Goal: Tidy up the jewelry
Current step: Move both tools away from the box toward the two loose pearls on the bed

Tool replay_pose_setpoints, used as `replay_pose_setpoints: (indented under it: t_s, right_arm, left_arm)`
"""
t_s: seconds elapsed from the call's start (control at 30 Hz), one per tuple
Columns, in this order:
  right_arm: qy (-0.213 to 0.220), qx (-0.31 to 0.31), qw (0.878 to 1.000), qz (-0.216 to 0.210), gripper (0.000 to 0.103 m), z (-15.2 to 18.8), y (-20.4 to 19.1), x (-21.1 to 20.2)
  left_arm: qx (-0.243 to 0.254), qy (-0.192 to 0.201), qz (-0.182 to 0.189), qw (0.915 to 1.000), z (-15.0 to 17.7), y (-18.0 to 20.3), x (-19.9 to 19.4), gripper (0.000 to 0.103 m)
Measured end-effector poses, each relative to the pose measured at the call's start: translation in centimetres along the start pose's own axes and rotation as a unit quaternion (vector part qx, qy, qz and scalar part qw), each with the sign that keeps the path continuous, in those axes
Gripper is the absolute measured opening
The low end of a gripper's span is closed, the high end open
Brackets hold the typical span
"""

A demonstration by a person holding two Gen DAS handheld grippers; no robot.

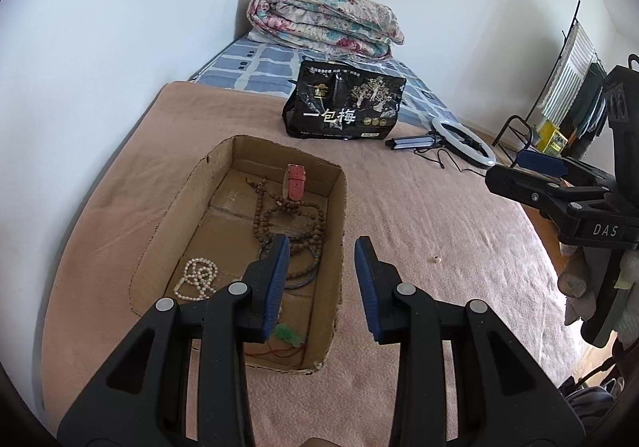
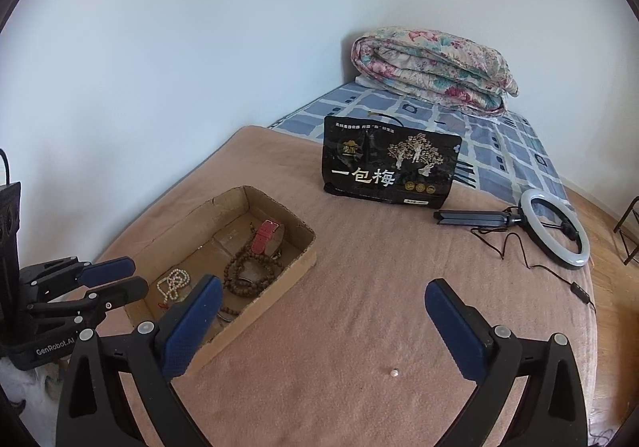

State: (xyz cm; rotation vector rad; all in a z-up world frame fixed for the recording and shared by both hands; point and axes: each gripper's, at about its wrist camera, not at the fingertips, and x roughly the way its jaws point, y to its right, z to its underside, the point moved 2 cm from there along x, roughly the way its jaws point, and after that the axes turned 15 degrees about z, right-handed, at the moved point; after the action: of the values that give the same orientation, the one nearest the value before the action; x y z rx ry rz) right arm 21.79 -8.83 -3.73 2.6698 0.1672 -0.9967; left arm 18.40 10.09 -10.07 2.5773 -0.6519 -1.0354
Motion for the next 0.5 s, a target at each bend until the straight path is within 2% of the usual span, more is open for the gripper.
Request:
replay_pose_setpoints:
  t_s: [0.2,0.5]
  right_arm:
    - [0.011,-0.022,0.999,0.031,0.102,2.5,3.7,-2.4]
    - [-0.015,0.009,0.999,0.046,0.102,8.6,9.3,-4.2]
  left_arm:
    - [0.01,-0.007,0.015,0.9998,0.4,1.9,0.9,0.034]
    - [0.033,-0.02,0.041,0.9984,1.3,5.0,2.3,0.034]
